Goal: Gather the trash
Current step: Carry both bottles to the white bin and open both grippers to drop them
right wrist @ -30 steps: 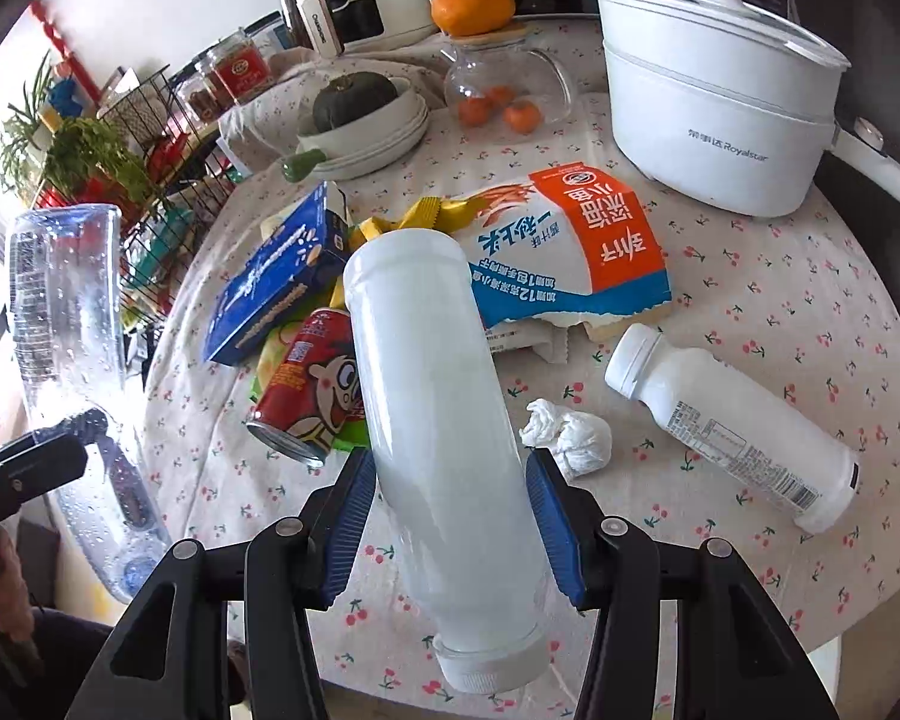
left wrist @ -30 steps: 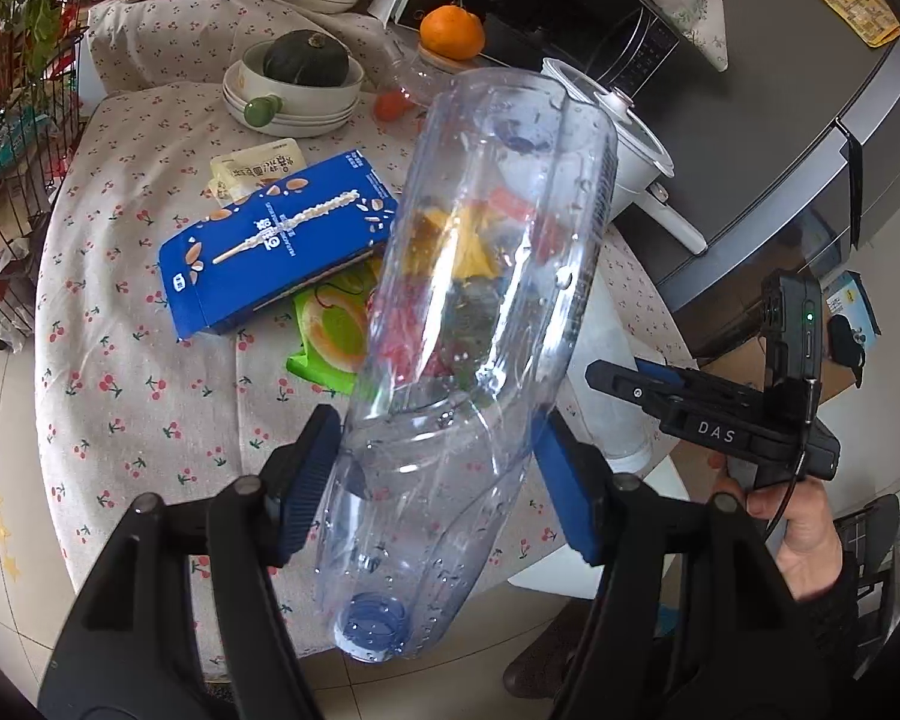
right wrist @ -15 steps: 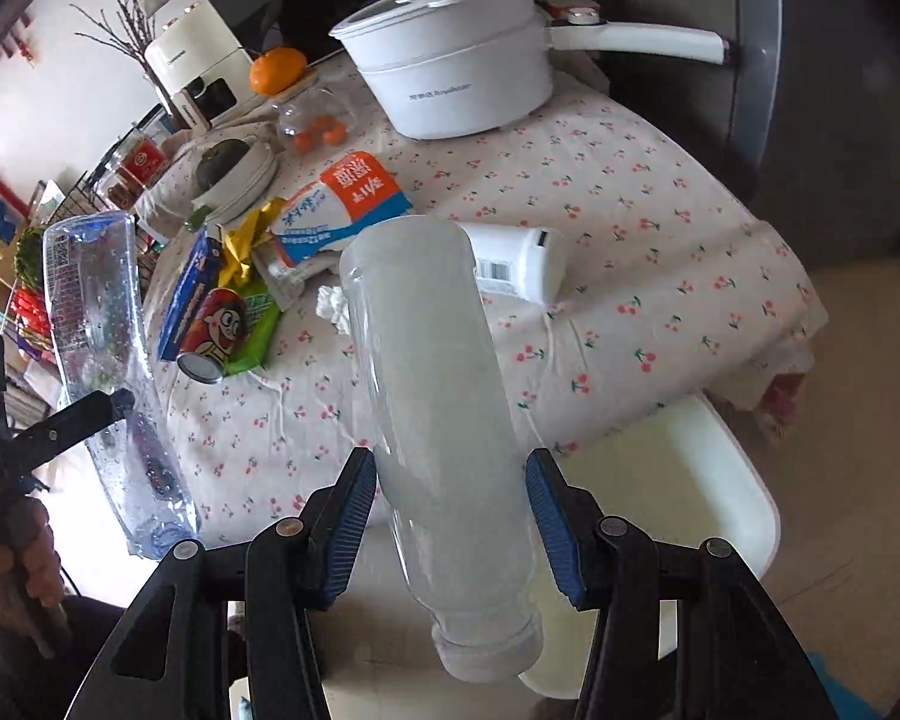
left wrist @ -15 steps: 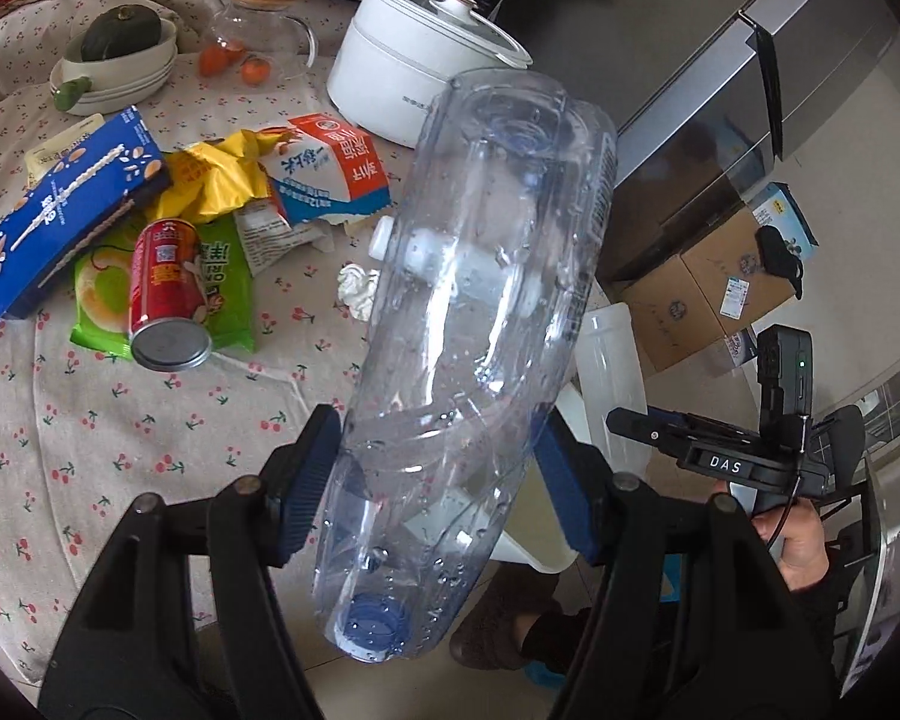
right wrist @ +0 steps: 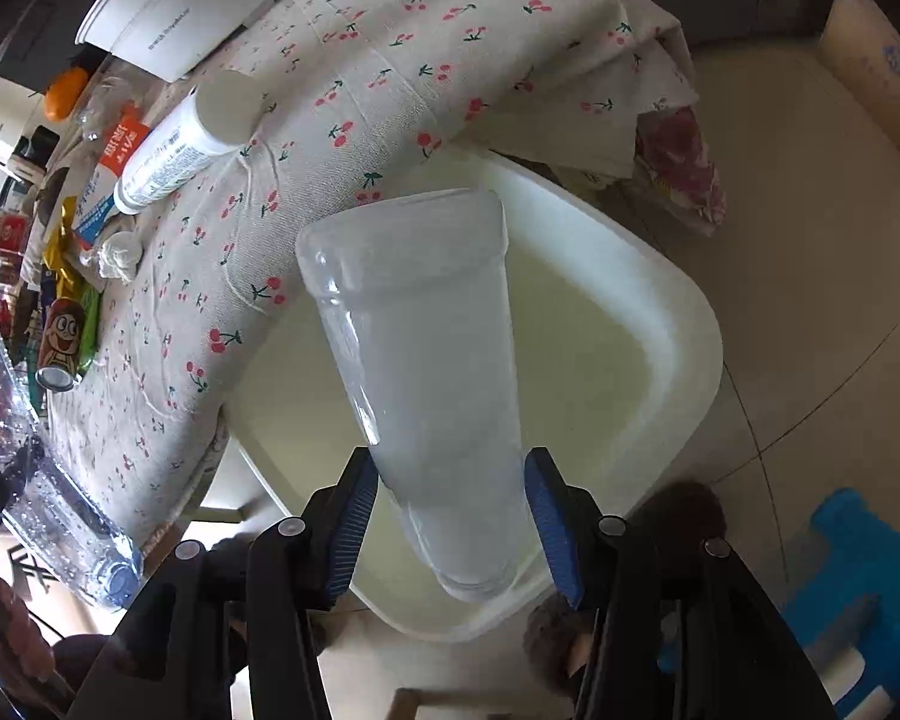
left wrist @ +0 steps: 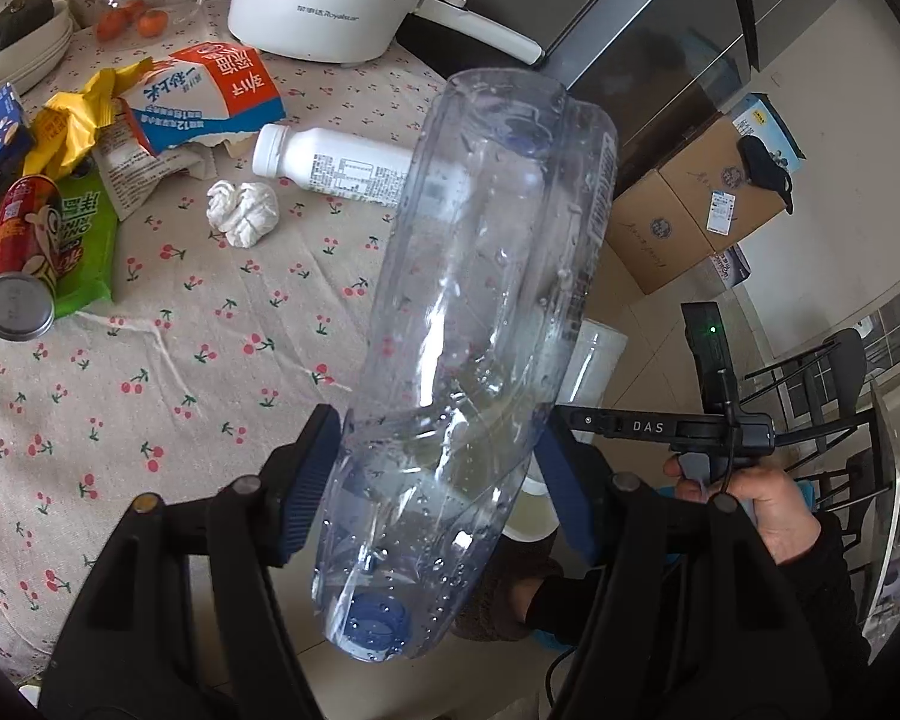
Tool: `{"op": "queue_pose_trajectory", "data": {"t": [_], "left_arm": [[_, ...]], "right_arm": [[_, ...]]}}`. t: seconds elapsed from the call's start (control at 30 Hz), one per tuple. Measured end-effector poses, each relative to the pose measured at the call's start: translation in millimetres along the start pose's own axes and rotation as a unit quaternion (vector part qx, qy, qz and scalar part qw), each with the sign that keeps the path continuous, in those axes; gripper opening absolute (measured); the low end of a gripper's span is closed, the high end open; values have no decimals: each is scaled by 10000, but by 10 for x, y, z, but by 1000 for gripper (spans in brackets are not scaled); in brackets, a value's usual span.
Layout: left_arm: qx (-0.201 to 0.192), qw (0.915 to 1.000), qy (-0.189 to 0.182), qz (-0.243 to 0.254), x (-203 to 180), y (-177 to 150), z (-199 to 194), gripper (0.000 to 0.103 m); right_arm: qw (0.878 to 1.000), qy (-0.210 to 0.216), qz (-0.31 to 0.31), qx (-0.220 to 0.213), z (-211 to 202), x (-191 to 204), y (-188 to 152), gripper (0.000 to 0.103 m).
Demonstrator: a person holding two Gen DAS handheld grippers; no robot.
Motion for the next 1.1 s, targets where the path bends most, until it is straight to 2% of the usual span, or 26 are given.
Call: {"op": "queue_pose_trajectory", "data": {"t": [0.13,0.17,0.2,0.27,0.47,0.7,0.87,0.93,1.1], "left_arm": [[-109,9998,-97,107,-120,49,66,67],[-142,9997,-110,144,-156,72,95,67],[-172,9996,-130,182,-191,90,121,67],[-215,9993,-165,253,-264,126,203,67],[-242,9983,-326,427,-478,241,501,67],[-218,9963,-357,753,-664,345,840,68],[65,9948,-314,968,-702,314,985,70],[94,9945,-251,1010,-693,309,956,76],[109,9945,-159,1026,-691,298,843,80]], "right_arm": [[9998,71,160,97,23,-43,42,54],[9997,81,201,87,-13,-56,46,57],[9997,78,214,29,-64,-54,60,68],[9996,39,203,-175,-201,-60,71,76],[9972,-91,115,-737,-626,-75,90,79],[9912,-126,274,-1290,-985,-290,132,82],[9900,-153,420,-1339,-1044,-452,151,83],[9901,-149,437,-1323,-1045,-475,166,83],[9899,-64,347,-1374,-1102,-433,151,83]]}}
Point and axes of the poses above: each gripper's, at about its wrist camera, not at the fingertips, and z roughly the way its jaws point, x to its left, y to its top, the point moved 1 cm from there along z, roughly the way its jaws point, and after that the axes turned 11 degrees about z, right-handed, at the moved point
